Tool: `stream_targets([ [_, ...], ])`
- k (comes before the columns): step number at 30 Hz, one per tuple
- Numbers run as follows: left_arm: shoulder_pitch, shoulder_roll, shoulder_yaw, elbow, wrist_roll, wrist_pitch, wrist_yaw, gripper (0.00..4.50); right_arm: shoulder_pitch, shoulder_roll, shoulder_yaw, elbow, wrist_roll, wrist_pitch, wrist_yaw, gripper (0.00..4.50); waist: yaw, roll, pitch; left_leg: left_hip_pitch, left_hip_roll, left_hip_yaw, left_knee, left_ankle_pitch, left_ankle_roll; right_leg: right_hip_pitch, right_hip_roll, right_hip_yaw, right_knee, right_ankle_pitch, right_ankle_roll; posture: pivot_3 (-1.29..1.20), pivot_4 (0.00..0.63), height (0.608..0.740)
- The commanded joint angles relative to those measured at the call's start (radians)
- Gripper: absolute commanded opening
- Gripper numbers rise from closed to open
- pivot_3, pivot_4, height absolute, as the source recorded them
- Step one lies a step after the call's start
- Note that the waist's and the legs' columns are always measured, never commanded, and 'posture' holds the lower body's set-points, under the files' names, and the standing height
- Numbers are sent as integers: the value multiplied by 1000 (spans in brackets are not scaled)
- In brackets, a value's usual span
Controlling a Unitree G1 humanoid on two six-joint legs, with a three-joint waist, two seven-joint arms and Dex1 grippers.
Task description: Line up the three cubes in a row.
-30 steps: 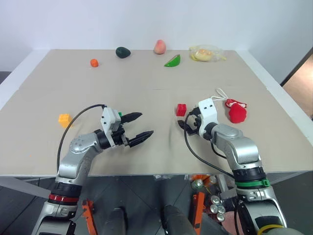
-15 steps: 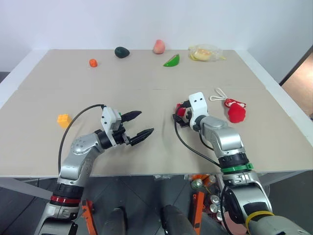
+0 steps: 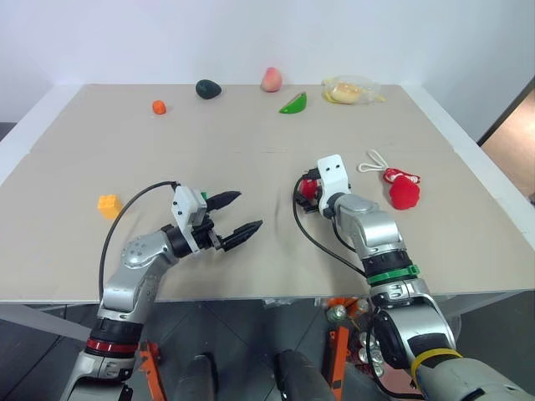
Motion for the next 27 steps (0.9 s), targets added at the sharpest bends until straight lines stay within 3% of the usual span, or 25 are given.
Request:
stream_targets([
  [1,-2,-3,9,-40,-5,-23,3,4500,-37,-7,-27,3,-4,-29,-12,3133,0,0,0,0,0,0,0,0,0,0,0,0,0,0,0,0,150,740],
  [6,-3,8,22,-38,-13,-23,-4,4500,-44,-22,-28,14,-5,-38,0,1302,0,0,0,0,0,0,0,0,0,0,0,0,0,0,0,0,150,740],
  [9,-17,35,43,-21,-27,-17,-31,4500,-46,-43,-17,12,-3,-46,38,1235,0,0,0,0,0,0,0,0,0,0,0,0,0,0,0,0,150,740],
  [13,-30,111,69,-22,-95,57,-118,4500,-33,-120,27,-23,24,-115,252,1235,-1,0,0,0,0,0,0,0,0,-1,0,0,0,0,0,0,150,740],
  [23,50,229,72,-116,-169,185,-217,4500,-1,-326,111,-74,153,-397,989,1235,-3,0,0,0,0,0,-4,0,0,-1,0,-1,0,-2,-1,0,150,740],
  [27,68,246,87,-150,-185,210,-211,4500,-16,-354,168,-20,160,-449,1195,1235,-3,0,0,1,0,0,-4,0,0,-1,0,-1,0,-3,-1,0,150,740],
])
